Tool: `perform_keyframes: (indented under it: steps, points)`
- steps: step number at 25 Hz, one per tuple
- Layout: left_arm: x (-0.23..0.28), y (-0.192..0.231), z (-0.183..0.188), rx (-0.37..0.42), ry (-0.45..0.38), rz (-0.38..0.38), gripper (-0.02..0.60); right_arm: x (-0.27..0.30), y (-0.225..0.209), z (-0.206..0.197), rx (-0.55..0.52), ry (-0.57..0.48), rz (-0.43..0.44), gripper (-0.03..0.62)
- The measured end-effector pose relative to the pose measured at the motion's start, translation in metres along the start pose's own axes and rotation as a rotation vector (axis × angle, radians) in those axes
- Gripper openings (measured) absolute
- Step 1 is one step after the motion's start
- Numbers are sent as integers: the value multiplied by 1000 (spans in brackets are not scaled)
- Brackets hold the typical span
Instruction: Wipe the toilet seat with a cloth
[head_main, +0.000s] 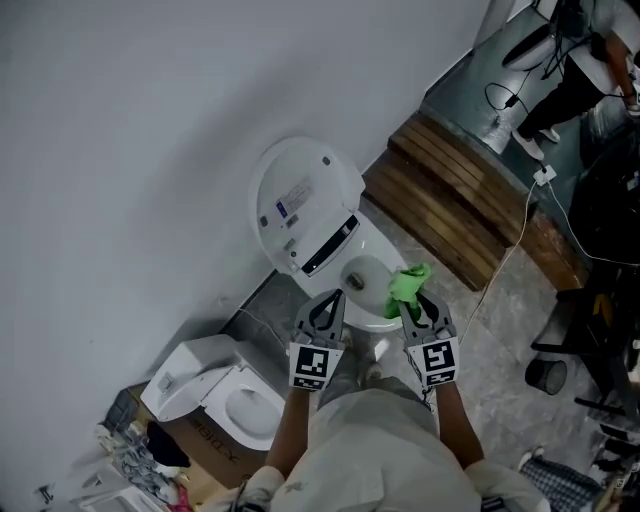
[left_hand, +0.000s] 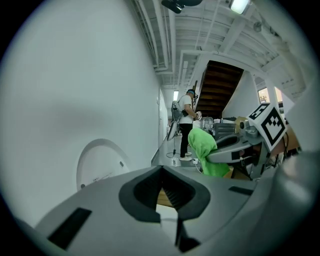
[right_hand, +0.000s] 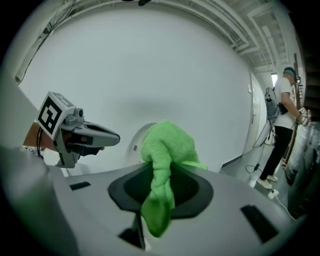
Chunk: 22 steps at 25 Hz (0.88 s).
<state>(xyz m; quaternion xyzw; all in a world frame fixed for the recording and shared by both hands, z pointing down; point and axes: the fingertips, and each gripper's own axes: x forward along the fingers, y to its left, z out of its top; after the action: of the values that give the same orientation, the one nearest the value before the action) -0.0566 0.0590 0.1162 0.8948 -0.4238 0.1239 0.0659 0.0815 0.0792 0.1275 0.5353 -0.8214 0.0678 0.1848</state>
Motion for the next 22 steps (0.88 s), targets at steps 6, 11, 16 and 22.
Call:
perform_keyframes:
  steps: [6,11,16,22]
  points:
    - [27,22,-37,-49,49,-10,12,39,-1,-32,26,84,-1,98]
    - [47,33,-67,-79,82,11,12,62,2,-67,33,148,37,98]
    - [63,38,-99,-96,122,64,12,88,3,-90,40,159,104,98]
    - [72,43,-140,-127,165,166,12,118,7,-125,29,172,214,98]
